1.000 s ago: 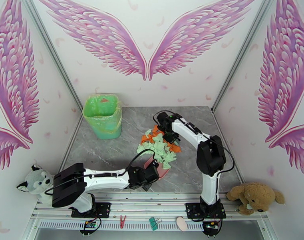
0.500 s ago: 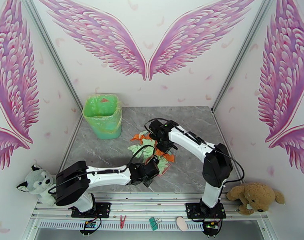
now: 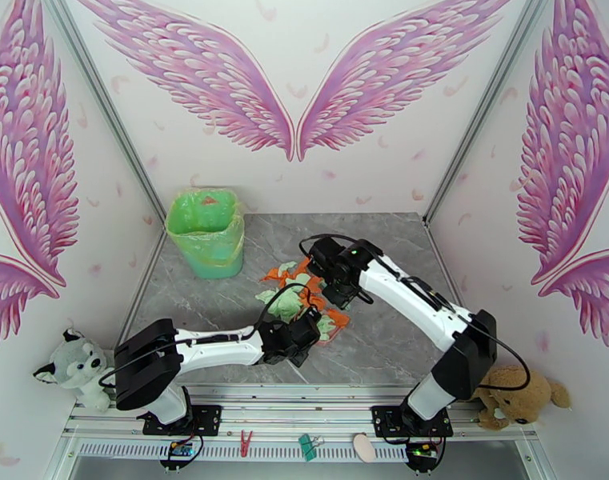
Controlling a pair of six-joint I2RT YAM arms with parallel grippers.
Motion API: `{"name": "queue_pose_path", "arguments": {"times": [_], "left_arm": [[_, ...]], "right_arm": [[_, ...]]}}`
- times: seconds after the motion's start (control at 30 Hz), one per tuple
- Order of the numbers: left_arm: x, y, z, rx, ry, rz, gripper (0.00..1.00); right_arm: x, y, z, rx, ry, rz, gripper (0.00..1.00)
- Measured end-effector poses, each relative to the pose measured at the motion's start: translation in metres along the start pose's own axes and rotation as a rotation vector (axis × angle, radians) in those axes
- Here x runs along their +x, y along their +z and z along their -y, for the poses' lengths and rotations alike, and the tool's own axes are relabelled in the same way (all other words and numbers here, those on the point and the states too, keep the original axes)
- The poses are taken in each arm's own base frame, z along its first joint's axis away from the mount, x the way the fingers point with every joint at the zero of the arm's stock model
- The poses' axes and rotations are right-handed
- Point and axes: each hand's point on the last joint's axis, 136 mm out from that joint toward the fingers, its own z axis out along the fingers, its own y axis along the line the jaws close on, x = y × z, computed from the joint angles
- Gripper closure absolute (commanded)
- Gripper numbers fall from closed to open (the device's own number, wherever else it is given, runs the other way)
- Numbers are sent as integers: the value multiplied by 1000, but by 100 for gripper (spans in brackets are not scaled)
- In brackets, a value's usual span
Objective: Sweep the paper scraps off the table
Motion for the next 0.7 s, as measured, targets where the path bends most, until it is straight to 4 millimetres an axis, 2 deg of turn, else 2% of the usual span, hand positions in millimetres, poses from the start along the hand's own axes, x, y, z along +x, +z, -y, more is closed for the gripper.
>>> {"name": "queue_pose_path", "arguments": {"times": [0.17, 0.27, 0.37, 0.57, 0.7], "left_arm": [[-2, 8, -2, -6, 12, 53, 100], [-5, 11, -3, -14, 18, 84, 100], [-14, 10, -2, -15, 21, 125, 100], [-26, 7, -2, -24, 47, 161, 100], [-47, -9, 2, -19, 63, 200, 100]], "right_arm": [[8, -44, 19, 38, 116, 167, 100], [20, -57, 28, 53, 180, 229, 100], [35, -54, 29, 62, 225, 239, 100], [68, -27, 23, 65, 292, 189, 100], [82, -24, 28, 78, 360, 198, 100]]}}
